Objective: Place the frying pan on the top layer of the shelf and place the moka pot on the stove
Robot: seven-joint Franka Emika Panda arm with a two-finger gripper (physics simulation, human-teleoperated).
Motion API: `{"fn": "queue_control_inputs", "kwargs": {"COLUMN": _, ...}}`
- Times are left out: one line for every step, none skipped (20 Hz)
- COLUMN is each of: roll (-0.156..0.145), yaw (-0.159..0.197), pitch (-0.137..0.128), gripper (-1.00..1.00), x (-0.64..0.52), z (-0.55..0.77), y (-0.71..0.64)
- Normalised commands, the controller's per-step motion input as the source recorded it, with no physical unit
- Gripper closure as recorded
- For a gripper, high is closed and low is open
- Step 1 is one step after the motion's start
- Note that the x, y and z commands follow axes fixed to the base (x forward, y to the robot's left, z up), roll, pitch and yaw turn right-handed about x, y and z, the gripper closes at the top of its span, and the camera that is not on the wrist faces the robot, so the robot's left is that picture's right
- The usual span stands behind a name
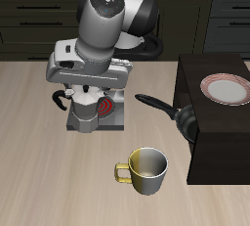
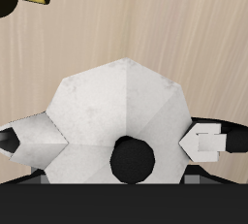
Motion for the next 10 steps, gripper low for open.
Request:
{"fn": "queue_control_inputs", "kwargs": {"roll": -0.02, "yaw": 0.001, "pitch": 0.06, "gripper": 1.0, "x": -0.09, "z": -0.06, "y": -0.11}}
{"fn": "queue_control_inputs", "kwargs": {"roll": 0.065, "yaw": 0.077, "pitch": -0.105, "gripper": 1.0, "x": -0.62, "z": 0.02, "y": 0.15}}
{"fn": "queue_control_inputs", "kwargs": {"roll": -0.061, "yaw": -0.027, "pitch": 0.077, "gripper": 1.0, "x": -0.11, "z": -0.14, "y": -0.11}}
{"fn": "queue_control_inputs", "kwargs": {"roll": 0.001, "yaw": -0.009, "pitch": 0.032, "gripper": 1.0, "x": -0.18, "z": -0.09, "y": 0.05}}
{"fn": "queue_control_inputs", "kwargs": {"roll": 0.077, "yaw": 0.044, "pitch": -0.03, "gripper": 1.0, "x": -0.1, "z": -0.12, "y": 0.04}}
{"fn": "queue_control_inputs", "kwargs": {"roll": -0.065, "yaw": -0.008, "pitch": -0.011, "gripper": 1.0, "x": -0.11, "z": -0.05, "y": -0.03}}
{"fn": "queue_control_inputs", "kwargs": {"roll": 0.028, "yaw": 0.004, "pitch": 0.002, "gripper": 1.0, "x": -0.07, "z": -0.04, "y": 0.01}}
{"fn": "queue_control_inputs", "kwargs": {"roll": 0.022, "yaw": 0.032, "pitch": -0.023, "gripper": 1.0, "x": -0.16, "z": -0.04, "y": 0.08}}
{"fn": "queue_control_inputs", "kwargs": {"roll": -0.084, "yaw": 0.075, "pitch": -0.039, "gripper": 1.0, "x": -0.19, "z": 0.01, "y": -0.04}}
{"fn": "queue_control_inputs", "kwargs": {"roll": 0.076, "yaw": -0.044, "pitch": -0.008, "gripper": 1.0, "x": -0.23, "z": 0.07, "y": -0.07}}
